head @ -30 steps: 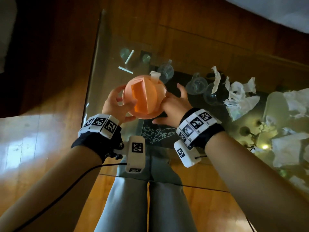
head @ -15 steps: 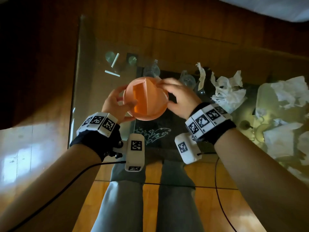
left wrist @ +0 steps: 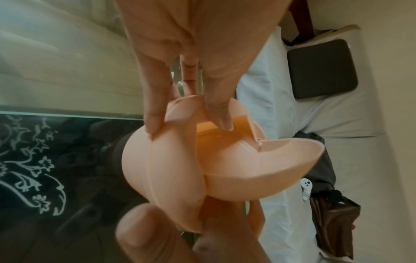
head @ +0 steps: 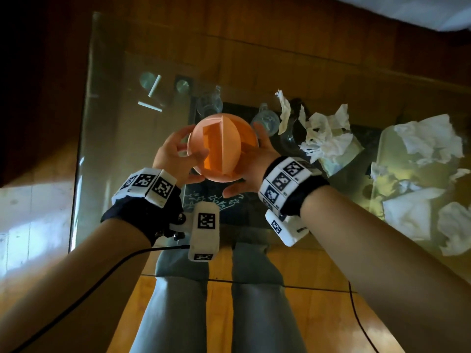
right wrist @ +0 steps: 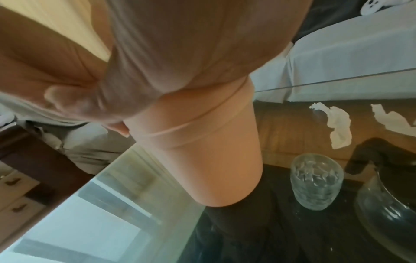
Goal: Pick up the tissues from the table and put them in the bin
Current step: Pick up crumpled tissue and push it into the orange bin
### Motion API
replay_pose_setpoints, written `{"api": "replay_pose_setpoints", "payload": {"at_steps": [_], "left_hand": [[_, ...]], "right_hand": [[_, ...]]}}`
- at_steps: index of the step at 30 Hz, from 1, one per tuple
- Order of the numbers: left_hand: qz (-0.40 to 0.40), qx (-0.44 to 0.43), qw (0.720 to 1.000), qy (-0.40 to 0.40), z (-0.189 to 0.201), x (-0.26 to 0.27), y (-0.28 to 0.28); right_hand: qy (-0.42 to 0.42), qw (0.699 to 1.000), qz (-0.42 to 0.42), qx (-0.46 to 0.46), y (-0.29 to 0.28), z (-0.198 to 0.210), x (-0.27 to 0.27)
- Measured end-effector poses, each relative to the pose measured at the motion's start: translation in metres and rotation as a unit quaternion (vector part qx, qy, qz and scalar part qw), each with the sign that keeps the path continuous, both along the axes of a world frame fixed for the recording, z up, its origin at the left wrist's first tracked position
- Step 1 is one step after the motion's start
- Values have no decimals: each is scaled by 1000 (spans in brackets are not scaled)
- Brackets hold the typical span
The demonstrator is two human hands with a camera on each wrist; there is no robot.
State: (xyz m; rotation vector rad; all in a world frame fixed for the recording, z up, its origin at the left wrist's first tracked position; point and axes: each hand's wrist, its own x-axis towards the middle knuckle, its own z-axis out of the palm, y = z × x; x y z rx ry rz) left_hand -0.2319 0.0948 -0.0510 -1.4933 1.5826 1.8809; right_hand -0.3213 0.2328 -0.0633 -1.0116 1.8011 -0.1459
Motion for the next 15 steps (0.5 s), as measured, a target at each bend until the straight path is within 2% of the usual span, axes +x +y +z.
{"api": "replay_pose_setpoints", "payload": {"at_steps": [1, 2, 4, 6, 8, 10, 12, 15], "left_hand": [[0, -2, 1000, 0, 0, -1, 1], [2, -3, 1000, 0, 0, -2, 1], [11, -5, 1000, 2, 0, -3, 3], [26, -10, 1000, 3, -1, -6, 6], [44, -15, 999, 0, -2, -11, 10], [43, -17, 999, 6, -4, -17, 12], [36, -15, 999, 14, -5, -24, 14], [33, -16, 999, 16, -6, -34, 17]], "right_hand": [[84, 994, 57, 50, -3, 1, -2], [133, 987, 71, 61, -4, 0, -5], [166, 980, 103, 39, 1, 7, -14], [124, 988, -2, -90, 17, 15, -23], [136, 957, -132, -221, 37, 14, -33], [148, 930, -225, -249, 51, 2, -47], [148, 922, -295, -204, 57, -23, -63], [162, 942, -291, -34, 54, -65, -82]]}}
